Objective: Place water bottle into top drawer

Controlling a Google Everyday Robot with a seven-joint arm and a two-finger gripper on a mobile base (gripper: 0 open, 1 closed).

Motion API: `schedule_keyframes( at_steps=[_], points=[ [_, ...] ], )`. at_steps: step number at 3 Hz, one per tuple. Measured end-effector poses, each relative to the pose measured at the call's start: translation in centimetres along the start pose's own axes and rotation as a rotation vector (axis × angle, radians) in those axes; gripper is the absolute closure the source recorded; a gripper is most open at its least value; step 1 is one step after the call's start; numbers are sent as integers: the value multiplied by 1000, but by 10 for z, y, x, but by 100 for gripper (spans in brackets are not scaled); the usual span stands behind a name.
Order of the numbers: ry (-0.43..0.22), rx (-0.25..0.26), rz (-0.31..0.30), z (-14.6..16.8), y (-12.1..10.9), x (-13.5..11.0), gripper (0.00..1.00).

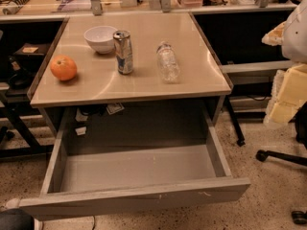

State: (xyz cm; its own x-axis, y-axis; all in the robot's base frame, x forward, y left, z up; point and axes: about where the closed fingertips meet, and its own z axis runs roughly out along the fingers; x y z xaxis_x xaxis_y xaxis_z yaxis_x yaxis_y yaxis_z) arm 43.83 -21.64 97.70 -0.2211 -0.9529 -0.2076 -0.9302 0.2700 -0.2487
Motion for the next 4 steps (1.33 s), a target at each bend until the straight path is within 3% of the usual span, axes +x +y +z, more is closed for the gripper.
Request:
schedule_keyframes(
  at_steps=[2, 3, 4],
  points=[
    [15, -4, 31, 9, -9, -15, 0],
    [54, -40, 52, 31, -16, -35, 0],
    [79, -82, 26, 42, -9, -55, 0]
  ],
)
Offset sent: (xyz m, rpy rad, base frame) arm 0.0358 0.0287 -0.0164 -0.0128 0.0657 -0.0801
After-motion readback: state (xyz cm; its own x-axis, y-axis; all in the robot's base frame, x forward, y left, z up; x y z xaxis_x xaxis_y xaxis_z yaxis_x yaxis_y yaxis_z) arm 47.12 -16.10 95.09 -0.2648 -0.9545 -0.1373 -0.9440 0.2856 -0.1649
